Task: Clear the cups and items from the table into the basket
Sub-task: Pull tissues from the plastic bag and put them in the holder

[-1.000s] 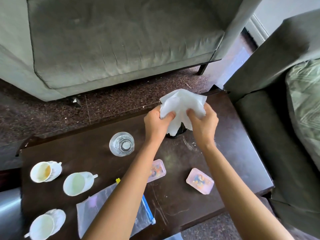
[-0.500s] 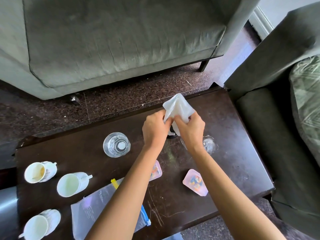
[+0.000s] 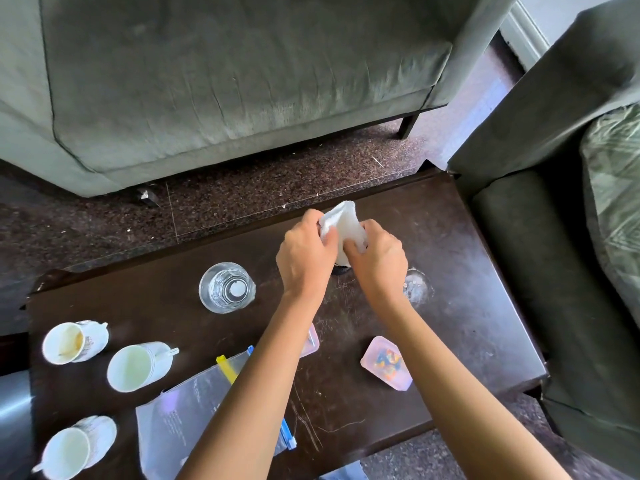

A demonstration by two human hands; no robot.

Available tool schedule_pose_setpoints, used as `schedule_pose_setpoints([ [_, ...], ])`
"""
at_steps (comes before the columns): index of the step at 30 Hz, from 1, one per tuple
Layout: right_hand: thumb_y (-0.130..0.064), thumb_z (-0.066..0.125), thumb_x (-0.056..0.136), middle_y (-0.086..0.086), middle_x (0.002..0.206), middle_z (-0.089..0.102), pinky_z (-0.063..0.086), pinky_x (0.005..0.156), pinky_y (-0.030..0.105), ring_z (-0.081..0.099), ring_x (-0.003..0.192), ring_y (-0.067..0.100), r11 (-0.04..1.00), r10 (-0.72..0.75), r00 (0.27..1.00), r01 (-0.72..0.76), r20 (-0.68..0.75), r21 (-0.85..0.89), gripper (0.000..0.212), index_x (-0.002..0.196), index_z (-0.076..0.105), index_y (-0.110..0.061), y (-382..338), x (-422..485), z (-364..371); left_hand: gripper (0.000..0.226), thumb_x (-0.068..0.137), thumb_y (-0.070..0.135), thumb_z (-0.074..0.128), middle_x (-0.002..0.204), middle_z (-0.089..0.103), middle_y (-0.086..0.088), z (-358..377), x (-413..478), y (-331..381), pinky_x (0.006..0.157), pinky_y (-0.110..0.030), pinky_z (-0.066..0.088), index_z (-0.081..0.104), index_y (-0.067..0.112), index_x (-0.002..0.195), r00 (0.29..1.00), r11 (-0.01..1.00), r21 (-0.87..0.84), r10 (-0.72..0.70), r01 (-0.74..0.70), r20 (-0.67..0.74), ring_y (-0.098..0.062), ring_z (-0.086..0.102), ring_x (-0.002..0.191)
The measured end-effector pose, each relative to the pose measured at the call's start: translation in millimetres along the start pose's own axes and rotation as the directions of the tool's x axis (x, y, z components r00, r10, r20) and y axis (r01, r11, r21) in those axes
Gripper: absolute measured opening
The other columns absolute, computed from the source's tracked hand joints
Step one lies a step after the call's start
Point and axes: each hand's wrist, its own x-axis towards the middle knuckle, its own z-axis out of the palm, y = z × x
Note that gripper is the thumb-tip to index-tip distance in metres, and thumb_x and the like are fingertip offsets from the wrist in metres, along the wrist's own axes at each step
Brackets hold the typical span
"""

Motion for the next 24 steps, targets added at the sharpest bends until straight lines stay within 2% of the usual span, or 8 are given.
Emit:
schedule_pose_setpoints([
  [4,-0.022,0.055,0.084,0.003,0.078,0.06,0.037,0.056,0.029,0.051,0.072,0.026,0.999,-0.025,0.999,0.024,-0.022,-0.042,0.015,0.095,0.06,-0.013,-2,1,-5,0.017,0.09,0.031,0.052,0.084,0.069,-0.009,0,-1,-2,0.058,-0.031,0.037,0.06,0.018,0.097,1.0,0.994,0.112,0.003,-0.005,0.013,-0.033,0.064,0.081],
  [9,-0.022,0.052,0.087,0.002,0.081,0.062,0.033,0.057,0.03,0.044,0.071,0.023,0.992,-0.045,0.999,0.048,0.027,-0.12,0.012,0.089,0.056,-0.011,-3,0,0,0.025,0.091,0.038,0.055,0.096,0.071,-0.009,9,-7,-7,0.061,-0.03,0.036,0.059,0.018,0.107,0.998,0.985,0.17,-0.001,-0.011,0.069,-0.031,0.066,0.089],
  [13,-0.021,0.051,0.086,0.001,0.077,0.057,0.031,0.055,0.029,0.043,0.069,0.025,0.987,-0.046,0.998,0.051,0.042,-0.151,0.011,0.085,0.053,-0.01,-4,-2,-2,0.023,0.09,0.036,0.055,0.092,0.07,-0.007,8,-10,-10,0.059,-0.029,0.036,0.058,0.016,0.101,0.999,0.989,0.144,0.0,-0.006,0.038,-0.031,0.066,0.085],
  [17,-0.02,0.051,0.086,-0.001,0.076,0.053,0.033,0.055,0.029,0.044,0.067,0.025,0.985,-0.04,0.999,0.039,-0.003,-0.168,0.012,0.088,0.055,-0.01,-8,-6,-8,0.017,0.087,0.031,0.06,0.086,0.069,-0.002,5,-15,-11,0.054,-0.025,0.035,0.056,0.016,0.094,0.997,0.998,0.03,0.064,-0.063,-0.04,-0.024,0.065,0.076],
  [21,-0.023,0.05,0.088,0.003,0.086,0.062,0.03,0.056,0.03,0.042,0.068,0.024,0.976,-0.03,0.999,0.033,0.02,-0.214,0.013,0.091,0.054,-0.011,-9,-8,-7,0.018,0.088,0.031,0.058,0.087,0.068,-0.004,11,-16,-15,0.055,-0.027,0.036,0.053,0.014,0.094,0.996,0.995,0.044,0.084,-0.085,0.021,-0.027,0.064,0.077],
  [24,-0.024,0.049,0.089,0.005,0.089,0.064,0.03,0.057,0.03,0.042,0.07,0.024,0.975,-0.023,0.998,0.035,0.058,-0.22,0.012,0.084,0.045,-0.013,-7,-9,-1,0.02,0.091,0.032,0.054,0.091,0.068,-0.008,15,-14,-20,0.056,-0.03,0.037,0.052,0.013,0.099,0.994,0.991,0.096,0.089,-0.095,0.06,-0.029,0.065,0.083],
])
